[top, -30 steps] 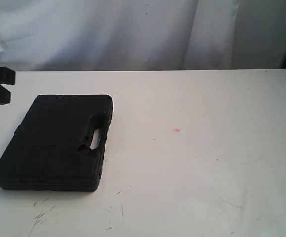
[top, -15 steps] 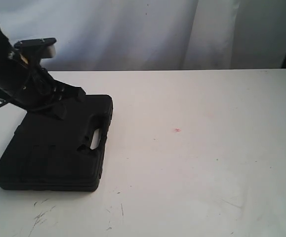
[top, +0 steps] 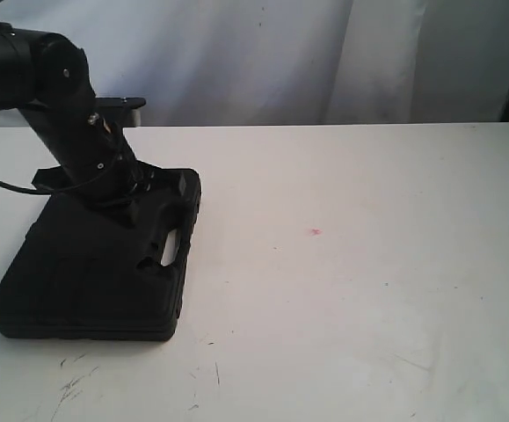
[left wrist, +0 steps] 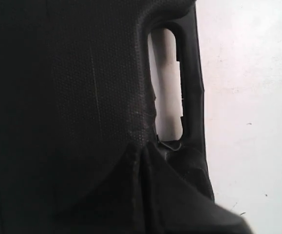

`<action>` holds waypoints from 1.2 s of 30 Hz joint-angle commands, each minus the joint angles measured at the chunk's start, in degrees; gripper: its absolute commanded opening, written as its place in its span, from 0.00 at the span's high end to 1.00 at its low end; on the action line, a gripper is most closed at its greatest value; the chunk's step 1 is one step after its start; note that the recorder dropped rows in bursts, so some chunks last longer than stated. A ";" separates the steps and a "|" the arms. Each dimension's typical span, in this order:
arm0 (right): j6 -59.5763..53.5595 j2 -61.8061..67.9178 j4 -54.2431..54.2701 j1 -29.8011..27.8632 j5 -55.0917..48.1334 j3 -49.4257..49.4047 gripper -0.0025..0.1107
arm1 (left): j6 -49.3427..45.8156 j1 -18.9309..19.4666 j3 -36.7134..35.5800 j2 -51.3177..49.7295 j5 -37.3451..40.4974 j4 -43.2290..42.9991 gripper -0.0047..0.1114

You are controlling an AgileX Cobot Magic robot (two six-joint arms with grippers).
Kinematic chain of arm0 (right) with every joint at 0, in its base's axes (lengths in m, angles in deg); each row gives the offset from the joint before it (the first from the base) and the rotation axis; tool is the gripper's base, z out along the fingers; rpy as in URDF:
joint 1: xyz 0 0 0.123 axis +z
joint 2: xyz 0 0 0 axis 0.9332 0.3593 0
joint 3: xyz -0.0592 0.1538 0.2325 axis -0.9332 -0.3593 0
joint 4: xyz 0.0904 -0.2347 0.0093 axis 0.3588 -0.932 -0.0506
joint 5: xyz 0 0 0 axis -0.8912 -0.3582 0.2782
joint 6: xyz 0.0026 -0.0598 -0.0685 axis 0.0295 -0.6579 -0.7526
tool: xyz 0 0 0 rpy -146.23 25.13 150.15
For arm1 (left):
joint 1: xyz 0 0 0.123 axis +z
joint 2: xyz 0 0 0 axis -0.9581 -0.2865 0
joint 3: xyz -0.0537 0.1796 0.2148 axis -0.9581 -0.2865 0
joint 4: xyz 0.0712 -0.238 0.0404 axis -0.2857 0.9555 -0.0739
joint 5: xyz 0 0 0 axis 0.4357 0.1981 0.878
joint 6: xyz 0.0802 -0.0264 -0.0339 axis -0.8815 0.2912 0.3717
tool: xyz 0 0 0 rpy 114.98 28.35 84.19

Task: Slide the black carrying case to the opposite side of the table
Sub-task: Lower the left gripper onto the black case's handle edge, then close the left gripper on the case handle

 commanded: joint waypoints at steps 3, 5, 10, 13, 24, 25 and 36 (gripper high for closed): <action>-0.11 -0.30 0.27 -0.32 0.05 -0.21 0.98 | 0.81 -0.38 2.16 -3.31 0.21 1.78 0.90; -0.11 -0.30 0.27 -0.32 0.05 -0.21 0.98 | 0.81 -0.38 3.29 -4.32 1.30 2.19 0.89; -0.11 -0.30 0.27 -0.32 0.05 -0.21 0.98 | 0.81 -3.04 7.01 -6.39 4.19 2.55 0.85; -0.11 -0.30 0.27 -0.32 0.05 -0.21 0.98 | 3.79 -6.33 9.58 -7.96 3.94 -0.61 0.85; -0.11 -0.30 0.27 -0.32 0.05 -0.21 0.98 | 9.67 -7.72 16.65 -13.69 7.65 -4.68 0.71; -0.11 -0.30 0.27 -0.32 0.05 -0.21 0.98 | 9.67 -7.72 16.89 -13.69 7.47 -4.68 0.68; -0.11 -0.30 0.27 -0.32 0.05 -0.21 0.98 | 11.82 -7.72 17.18 -17.67 2.21 -4.96 0.57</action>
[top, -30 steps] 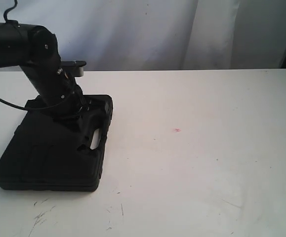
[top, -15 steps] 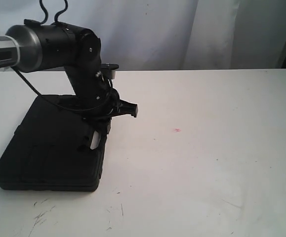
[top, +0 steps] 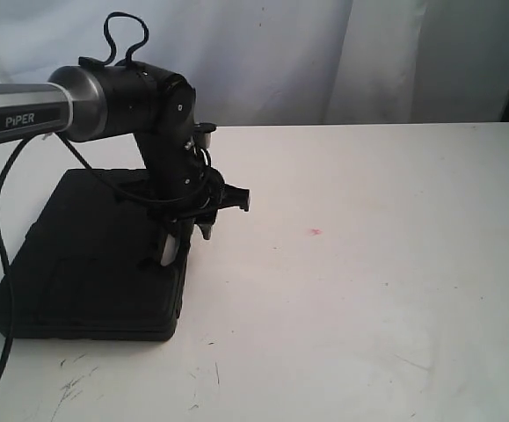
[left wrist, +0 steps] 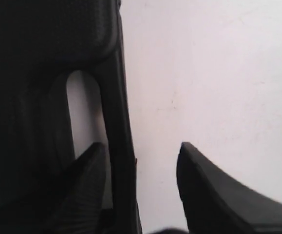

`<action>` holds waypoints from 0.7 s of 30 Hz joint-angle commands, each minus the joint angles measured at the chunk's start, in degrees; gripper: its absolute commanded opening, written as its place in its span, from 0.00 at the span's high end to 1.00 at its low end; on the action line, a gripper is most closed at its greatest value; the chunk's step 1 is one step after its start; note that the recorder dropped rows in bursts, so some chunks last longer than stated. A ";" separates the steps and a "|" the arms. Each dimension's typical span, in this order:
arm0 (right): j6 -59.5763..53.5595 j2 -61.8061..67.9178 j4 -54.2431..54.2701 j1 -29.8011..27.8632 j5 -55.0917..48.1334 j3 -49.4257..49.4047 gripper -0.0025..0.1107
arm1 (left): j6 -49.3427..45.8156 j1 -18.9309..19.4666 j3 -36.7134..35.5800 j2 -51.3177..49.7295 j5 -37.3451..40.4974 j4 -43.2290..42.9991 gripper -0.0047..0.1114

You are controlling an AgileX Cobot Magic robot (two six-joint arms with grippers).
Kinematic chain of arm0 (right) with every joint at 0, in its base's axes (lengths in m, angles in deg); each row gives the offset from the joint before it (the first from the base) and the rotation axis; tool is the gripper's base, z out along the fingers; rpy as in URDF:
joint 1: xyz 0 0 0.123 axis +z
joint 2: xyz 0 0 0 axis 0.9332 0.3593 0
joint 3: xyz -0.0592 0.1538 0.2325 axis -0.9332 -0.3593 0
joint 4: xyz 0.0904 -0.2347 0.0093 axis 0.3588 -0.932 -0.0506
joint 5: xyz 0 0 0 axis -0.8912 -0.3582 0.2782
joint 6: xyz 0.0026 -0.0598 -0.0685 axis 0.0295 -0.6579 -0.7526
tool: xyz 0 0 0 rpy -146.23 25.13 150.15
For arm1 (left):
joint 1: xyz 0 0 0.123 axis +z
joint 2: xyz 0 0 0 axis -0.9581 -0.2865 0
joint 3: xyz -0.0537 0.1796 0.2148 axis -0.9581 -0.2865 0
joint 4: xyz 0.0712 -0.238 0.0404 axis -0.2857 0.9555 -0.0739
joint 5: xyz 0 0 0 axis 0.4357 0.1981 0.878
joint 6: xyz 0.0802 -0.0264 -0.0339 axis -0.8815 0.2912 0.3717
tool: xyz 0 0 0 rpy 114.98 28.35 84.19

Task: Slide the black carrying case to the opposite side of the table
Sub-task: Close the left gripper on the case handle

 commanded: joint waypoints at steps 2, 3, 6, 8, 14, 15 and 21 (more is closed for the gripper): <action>-0.11 -0.30 0.16 -0.32 0.05 -0.21 0.98 | 2.28 -0.25 0.42 -1.64 -1.17 -1.77 0.57; -0.11 -0.30 0.16 -0.32 0.05 -0.21 0.98 | 2.28 -0.25 0.42 -2.22 -0.74 -2.12 0.57; -0.11 -0.30 0.16 -0.32 0.05 -0.21 0.98 | 3.61 -0.25 0.42 -3.16 -0.53 -2.91 0.57; -0.11 -0.30 0.16 -0.32 0.05 -0.21 0.98 | 3.57 -0.25 0.42 -3.42 -0.98 -2.91 0.57; -0.11 -0.30 0.16 -0.32 0.05 -0.21 0.98 | 3.82 -0.25 0.42 -3.69 -2.64 -2.78 0.77; -0.11 -0.30 0.16 -0.32 0.05 -0.21 0.98 | 3.82 -0.25 0.42 -3.81 -2.88 -2.78 0.87; -0.11 -0.30 0.16 -0.32 0.05 -0.21 0.98 | 3.47 -0.25 0.42 -3.71 -5.41 2.49 0.96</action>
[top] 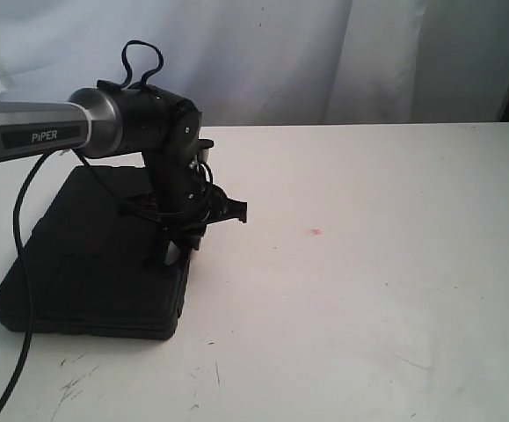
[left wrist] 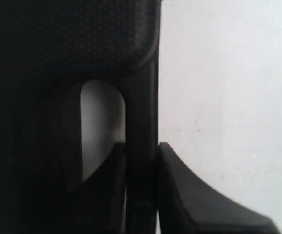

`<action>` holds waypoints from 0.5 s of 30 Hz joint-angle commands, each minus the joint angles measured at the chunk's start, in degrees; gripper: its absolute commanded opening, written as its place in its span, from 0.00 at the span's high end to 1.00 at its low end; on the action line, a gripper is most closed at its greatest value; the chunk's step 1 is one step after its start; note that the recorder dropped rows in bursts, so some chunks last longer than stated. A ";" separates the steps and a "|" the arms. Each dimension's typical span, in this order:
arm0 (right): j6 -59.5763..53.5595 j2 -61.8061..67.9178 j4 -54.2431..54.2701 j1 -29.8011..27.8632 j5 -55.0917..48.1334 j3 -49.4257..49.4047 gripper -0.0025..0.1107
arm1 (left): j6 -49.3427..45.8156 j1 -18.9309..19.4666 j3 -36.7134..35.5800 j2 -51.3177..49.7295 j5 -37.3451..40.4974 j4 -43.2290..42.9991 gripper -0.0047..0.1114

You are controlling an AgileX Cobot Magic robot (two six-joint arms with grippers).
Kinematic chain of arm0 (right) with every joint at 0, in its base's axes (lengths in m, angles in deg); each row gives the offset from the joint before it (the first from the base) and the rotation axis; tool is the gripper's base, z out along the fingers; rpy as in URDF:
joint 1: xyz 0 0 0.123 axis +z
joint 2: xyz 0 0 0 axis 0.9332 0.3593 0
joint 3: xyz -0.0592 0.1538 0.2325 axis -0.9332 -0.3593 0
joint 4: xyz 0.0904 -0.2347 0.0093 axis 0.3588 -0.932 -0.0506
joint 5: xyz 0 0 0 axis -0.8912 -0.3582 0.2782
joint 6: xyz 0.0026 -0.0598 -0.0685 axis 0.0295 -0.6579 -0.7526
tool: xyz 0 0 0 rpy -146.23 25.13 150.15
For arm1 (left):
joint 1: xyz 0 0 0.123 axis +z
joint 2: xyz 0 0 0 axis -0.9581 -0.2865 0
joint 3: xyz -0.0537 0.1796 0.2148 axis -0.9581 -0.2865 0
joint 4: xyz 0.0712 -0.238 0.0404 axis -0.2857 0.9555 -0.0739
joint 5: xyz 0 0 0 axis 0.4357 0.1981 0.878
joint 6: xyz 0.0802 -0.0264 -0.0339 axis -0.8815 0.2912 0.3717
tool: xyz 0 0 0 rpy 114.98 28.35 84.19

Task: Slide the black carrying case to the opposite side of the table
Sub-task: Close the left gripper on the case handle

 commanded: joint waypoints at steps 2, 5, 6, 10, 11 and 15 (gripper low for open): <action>-0.11 -0.30 0.16 -0.32 0.05 -0.21 0.98 | -1.16 -0.25 0.42 0.08 -4.29 7.85 0.96; -0.11 -0.30 0.16 -0.32 0.05 -0.21 0.98 | -2.44 -0.25 0.42 0.08 -5.42 12.15 0.96; -0.11 -0.30 0.16 -0.32 0.05 -0.21 0.98 | -2.86 -0.25 0.42 0.08 -5.71 13.33 0.96; -0.11 -0.30 0.16 -0.32 0.05 -0.21 0.98 | -4.14 -0.97 0.42 0.08 -7.40 18.76 0.96; -0.11 -0.30 0.16 -0.32 0.05 -0.21 0.98 | -4.14 -1.49 0.42 0.08 -7.66 18.76 0.96; -0.11 -0.30 0.16 -0.32 0.05 -0.21 0.98 | -3.66 -3.71 0.42 0.08 -9.50 18.76 0.96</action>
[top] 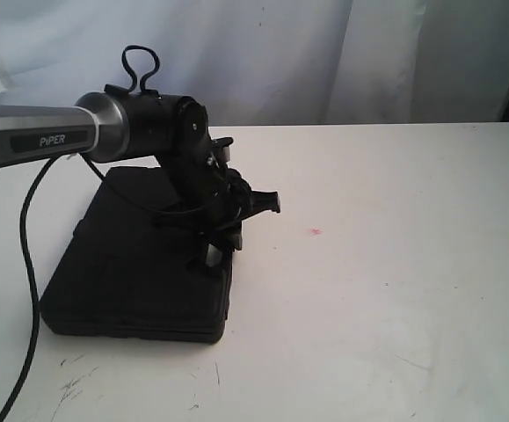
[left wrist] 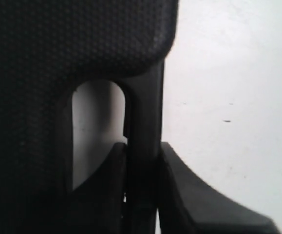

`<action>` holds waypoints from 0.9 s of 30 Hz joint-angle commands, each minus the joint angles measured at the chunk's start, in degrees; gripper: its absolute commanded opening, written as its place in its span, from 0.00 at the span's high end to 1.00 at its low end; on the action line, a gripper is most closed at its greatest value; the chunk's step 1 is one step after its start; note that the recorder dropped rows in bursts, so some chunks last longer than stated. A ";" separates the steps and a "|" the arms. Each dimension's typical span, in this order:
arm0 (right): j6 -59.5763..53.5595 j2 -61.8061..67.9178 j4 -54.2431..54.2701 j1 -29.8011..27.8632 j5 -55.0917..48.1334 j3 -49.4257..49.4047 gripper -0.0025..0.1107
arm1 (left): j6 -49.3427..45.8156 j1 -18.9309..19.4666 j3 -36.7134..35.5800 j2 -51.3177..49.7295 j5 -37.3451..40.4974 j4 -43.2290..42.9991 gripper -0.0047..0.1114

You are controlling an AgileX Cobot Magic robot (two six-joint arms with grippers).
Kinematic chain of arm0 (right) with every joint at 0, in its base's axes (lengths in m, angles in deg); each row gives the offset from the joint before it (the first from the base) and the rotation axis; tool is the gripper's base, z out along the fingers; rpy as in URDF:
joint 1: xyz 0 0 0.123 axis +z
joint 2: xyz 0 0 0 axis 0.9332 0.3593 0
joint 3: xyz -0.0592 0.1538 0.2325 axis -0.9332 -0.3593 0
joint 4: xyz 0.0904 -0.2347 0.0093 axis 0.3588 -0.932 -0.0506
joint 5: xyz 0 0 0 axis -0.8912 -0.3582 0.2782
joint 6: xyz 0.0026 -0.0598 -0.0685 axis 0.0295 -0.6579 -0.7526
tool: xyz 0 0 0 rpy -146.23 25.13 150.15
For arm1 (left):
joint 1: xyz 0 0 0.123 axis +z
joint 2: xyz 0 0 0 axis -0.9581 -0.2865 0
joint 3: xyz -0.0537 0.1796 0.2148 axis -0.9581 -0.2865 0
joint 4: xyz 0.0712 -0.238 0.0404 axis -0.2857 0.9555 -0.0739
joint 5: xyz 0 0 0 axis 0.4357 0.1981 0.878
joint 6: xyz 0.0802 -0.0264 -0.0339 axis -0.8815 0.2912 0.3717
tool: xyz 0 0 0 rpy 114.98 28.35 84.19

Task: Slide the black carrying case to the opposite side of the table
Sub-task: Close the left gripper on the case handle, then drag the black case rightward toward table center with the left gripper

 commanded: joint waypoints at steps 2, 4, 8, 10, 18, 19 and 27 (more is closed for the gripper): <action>-0.11 -0.30 0.16 -0.32 0.05 -0.21 0.98 | 1.04 -3.30 0.42 0.37 -4.12 3.54 0.96; -0.11 -0.30 0.16 -0.32 0.05 -0.21 0.98 | 2.11 -3.75 0.42 0.37 -4.84 3.30 0.96; -0.11 -0.30 0.16 -0.32 0.05 -0.21 0.98 | 3.83 -4.05 0.42 0.37 -6.43 3.30 0.96; -0.11 -0.30 0.16 -0.32 0.05 -0.21 0.98 | 3.84 -4.05 0.42 0.37 -7.17 3.58 0.96; -0.11 -0.30 0.16 -0.32 0.05 -0.21 0.98 | 5.24 -5.26 0.42 0.25 -6.76 -0.37 0.96; -0.11 -0.30 0.16 -0.32 0.05 -0.21 0.98 | 5.79 -5.26 0.42 0.25 -6.48 -1.29 0.96; -0.11 -0.30 0.16 -0.32 0.05 -0.21 0.98 | 6.98 -5.26 5.98 -1.92 0.30 -3.24 0.96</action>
